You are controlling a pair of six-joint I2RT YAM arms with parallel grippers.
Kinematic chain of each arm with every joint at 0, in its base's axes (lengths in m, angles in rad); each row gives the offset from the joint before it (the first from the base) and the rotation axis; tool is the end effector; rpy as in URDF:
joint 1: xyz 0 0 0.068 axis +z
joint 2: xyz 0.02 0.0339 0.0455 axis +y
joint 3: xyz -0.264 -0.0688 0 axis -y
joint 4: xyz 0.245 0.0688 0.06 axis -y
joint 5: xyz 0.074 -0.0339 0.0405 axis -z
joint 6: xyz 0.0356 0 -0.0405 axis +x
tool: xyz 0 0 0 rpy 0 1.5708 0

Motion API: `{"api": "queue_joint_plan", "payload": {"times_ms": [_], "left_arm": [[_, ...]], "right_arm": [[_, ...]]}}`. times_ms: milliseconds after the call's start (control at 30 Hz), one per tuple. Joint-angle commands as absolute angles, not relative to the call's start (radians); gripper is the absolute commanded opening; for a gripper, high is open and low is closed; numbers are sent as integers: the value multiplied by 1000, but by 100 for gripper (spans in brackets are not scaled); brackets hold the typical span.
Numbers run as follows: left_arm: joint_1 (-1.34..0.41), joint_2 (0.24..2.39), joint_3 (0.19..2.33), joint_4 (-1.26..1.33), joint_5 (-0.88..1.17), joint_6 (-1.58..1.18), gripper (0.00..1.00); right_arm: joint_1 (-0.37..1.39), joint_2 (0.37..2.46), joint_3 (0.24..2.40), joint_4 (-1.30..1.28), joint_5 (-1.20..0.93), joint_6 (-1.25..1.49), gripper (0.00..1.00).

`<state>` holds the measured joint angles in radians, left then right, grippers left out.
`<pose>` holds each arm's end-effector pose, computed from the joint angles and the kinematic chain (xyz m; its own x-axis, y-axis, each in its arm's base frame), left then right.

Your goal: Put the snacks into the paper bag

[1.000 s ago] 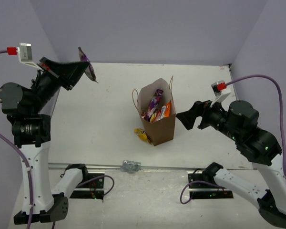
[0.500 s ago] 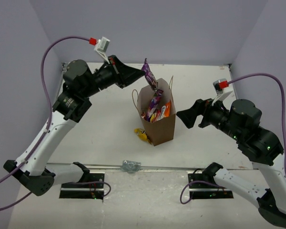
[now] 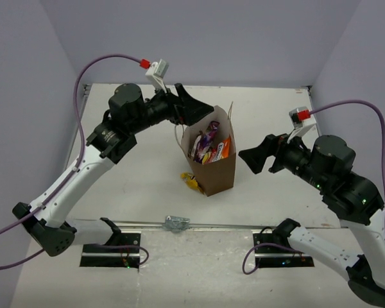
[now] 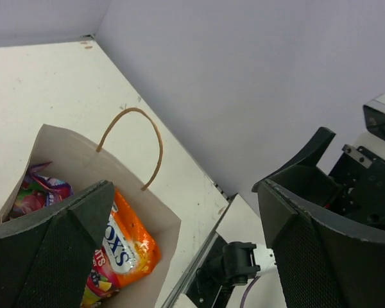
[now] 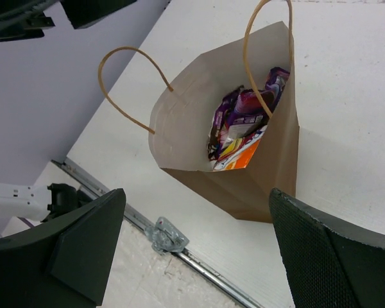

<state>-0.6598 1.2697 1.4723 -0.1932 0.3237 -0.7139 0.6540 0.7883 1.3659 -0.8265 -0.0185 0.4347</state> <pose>0.2122 -0.1790 0.4747 -0.5395 -0.3672 -0.7577 0.6340 0.4150 -0.6525 0.0889 0.0690 0.4578 -0.4395 0.1937 -0.8771 -0.4823 0.7729 0.4123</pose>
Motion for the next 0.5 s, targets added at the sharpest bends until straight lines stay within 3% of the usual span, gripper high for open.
{"api": "queue_joint_plan", "payload": {"times_ms": [0, 167, 333, 467], "left_arm": [[-661, 1279, 1525, -241, 313, -649, 100], [-661, 1105, 1563, -334, 276, -595, 100], [-661, 881, 1386, -452, 122, -577, 100], [-661, 753, 1181, -474, 68, -632, 100]], "right_arm": [[652, 781, 1381, -815, -52, 439, 96], [657, 779, 1297, -821, -207, 382, 97], [683, 663, 1027, -664, -319, 394, 97], [872, 650, 887, -530, -324, 449, 97]]}}
